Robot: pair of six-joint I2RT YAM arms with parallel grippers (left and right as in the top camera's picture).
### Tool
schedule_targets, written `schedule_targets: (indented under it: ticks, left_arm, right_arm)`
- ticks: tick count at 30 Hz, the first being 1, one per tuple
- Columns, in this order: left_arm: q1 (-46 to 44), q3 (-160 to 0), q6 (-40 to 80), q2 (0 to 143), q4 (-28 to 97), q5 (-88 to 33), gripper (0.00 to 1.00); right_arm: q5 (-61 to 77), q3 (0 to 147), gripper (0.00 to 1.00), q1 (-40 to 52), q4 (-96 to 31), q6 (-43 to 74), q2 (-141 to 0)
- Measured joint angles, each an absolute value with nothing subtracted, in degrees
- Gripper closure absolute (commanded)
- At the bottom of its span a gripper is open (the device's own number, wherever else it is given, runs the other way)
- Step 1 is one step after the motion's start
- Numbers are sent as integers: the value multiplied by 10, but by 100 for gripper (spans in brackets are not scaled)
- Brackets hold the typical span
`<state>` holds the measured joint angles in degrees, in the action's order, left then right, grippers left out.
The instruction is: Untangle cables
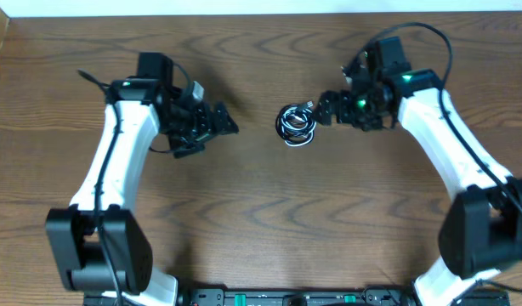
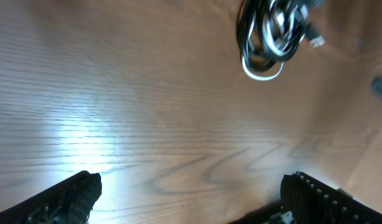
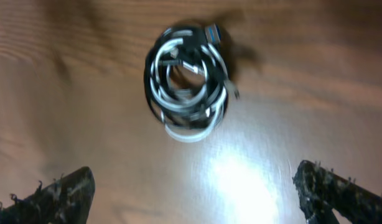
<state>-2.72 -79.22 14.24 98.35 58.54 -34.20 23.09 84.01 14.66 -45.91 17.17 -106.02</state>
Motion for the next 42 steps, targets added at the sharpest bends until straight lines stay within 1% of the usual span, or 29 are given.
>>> schedule_targets:
  ticks: [2,3,5,6,7,9,13,15,20,28,31,32,37,40,42]
  left_arm:
    - [-51,-792,148,1006,587,-342,2]
    - [-63,-792,149,1014,586,-342,2]
    - [-89,-792,150,1022,583,-342,2]
    - [-98,-792,151,1022,576,-342,2]
    - [-108,-792,151,1022,565,-340,2]
    - [-123,-792,151,1022,551,-333,2]
    - [-143,-792,157,1022,525,-296,2]
    - [-148,-792,173,1022,520,-274,2]
    - [-151,-792,235,1022,509,-204,2]
    - [-151,-792,258,1022,503,-178,2]
    - [-151,-792,258,1022,499,-176,2]
    - [-151,-791,258,1022,499,-176,2]
    - [-151,-785,259,1022,498,-176,2]
    - [-151,-783,262,1022,499,-176,2]
    - [-151,-783,268,1022,499,-176,2]
  right_arm:
    - [231,841,1,159,-429,192,-1088]
    - [232,841,10,166,-423,202,-1099]
    - [235,841,22,181,-405,222,-1120]
    - [236,841,24,187,-396,234,-1128]
    - [236,842,29,189,-394,238,-1130]
    - [231,842,31,201,-389,268,-1147]
    - [194,842,42,206,-388,313,-1159]
    - [179,842,44,205,-385,328,-1159]
    - [161,842,46,208,-365,352,-1159]
    - [123,842,53,232,-364,382,-1183]
    - [97,842,62,241,-364,388,-1184]
    - [92,842,66,243,-363,389,-1185]
    - [72,842,69,249,-362,395,-1185]
    - [62,842,77,249,-362,394,-1185]
    - [57,842,79,249,-362,397,-1185]
